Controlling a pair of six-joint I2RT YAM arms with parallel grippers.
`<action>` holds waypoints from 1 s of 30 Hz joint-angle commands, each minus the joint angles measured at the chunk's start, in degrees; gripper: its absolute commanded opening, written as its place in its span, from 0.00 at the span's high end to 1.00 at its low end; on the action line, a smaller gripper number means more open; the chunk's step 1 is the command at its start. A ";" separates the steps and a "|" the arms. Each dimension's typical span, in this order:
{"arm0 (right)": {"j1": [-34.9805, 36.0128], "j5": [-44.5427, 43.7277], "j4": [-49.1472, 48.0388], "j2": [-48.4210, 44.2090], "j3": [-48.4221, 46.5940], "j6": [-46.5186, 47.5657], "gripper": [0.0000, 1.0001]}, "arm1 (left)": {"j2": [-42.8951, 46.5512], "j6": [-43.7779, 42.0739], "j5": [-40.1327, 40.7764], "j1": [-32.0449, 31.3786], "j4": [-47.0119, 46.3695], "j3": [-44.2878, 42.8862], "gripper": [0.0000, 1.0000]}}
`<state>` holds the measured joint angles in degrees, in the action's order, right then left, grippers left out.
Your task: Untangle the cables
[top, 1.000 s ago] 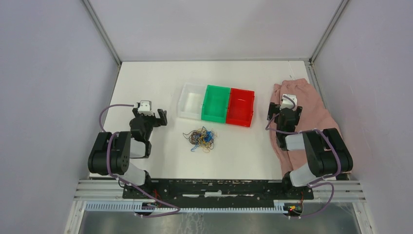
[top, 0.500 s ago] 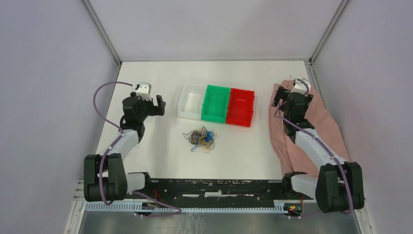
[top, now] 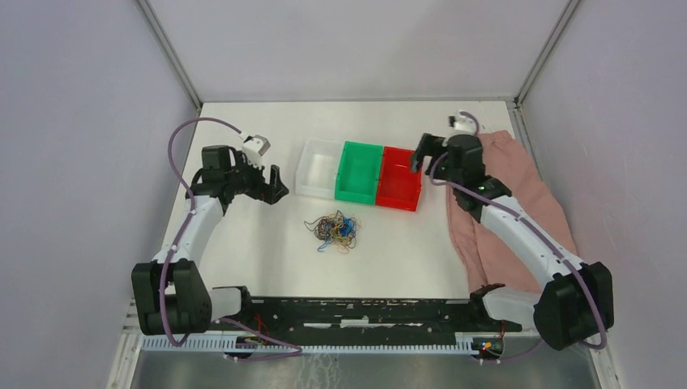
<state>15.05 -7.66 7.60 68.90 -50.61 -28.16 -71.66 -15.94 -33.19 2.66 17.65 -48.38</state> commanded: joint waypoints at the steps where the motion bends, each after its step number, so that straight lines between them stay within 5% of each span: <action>1: 14.79 -1.02 2.45 2.36 -4.19 2.75 0.11 | 1.61 -4.35 -7.05 -0.01 7.26 -1.57 0.01; 12: 36.90 3.07 2.10 18.83 -9.86 4.30 0.42 | 5.22 -7.63 -6.90 -0.11 18.38 -4.88 0.01; 17: 38.12 7.47 2.92 23.70 -12.24 5.52 0.50 | 7.06 -7.29 -7.13 -0.05 20.54 -6.25 0.01; 30: 38.21 10.12 5.00 25.32 -15.43 8.00 0.91 | 11.21 -6.01 -7.20 -0.33 22.77 -6.50 0.01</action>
<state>53.30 1.15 12.97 95.11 -63.55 -21.32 -62.54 -21.28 -38.13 2.50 39.48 -52.56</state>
